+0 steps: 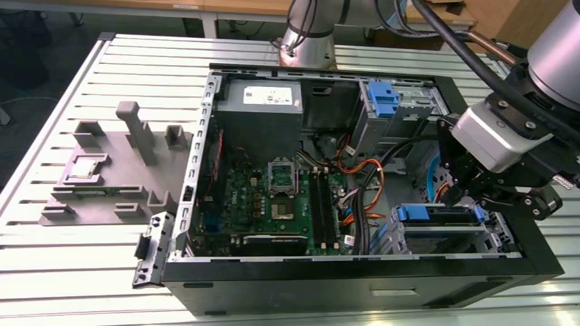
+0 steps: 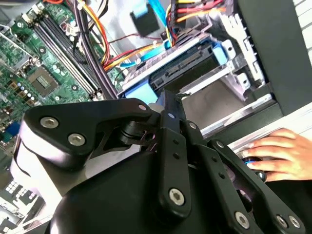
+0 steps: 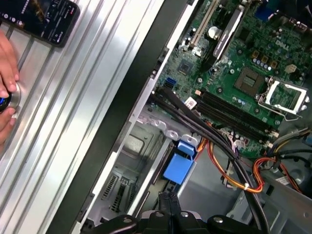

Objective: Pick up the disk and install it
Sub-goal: 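Insert the first disk wire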

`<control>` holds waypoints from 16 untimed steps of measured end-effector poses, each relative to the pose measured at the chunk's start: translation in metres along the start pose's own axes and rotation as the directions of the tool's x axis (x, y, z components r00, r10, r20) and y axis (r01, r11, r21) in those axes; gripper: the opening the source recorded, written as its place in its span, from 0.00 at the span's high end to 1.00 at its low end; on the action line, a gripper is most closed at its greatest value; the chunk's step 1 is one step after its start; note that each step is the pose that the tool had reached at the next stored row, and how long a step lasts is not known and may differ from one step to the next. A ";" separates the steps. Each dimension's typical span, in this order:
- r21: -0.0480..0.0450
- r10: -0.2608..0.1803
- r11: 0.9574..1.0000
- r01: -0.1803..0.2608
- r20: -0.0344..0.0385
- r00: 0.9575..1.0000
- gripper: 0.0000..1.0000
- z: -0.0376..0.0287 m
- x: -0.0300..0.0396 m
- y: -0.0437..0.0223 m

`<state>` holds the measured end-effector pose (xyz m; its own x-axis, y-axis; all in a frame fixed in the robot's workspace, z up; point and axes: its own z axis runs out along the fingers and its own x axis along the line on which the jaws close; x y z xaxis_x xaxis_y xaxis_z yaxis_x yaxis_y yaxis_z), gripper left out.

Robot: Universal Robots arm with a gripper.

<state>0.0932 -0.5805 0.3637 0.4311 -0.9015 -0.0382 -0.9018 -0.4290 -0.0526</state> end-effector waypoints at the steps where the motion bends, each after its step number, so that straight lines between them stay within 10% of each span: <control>1: 0.000 0.000 1.000 0.000 -0.001 1.000 0.90 0.0001 -0.0008 -0.0024; 7: -0.001 0.000 1.000 0.000 -0.003 1.000 0.90 0.0014 -0.0044 -0.0172; 16: -0.001 0.000 1.000 0.000 -0.003 1.000 0.90 0.0015 -0.0047 -0.0180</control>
<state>0.1075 -0.5685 0.3633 0.4311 -0.9016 -0.0349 -0.9018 -0.4292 -0.0516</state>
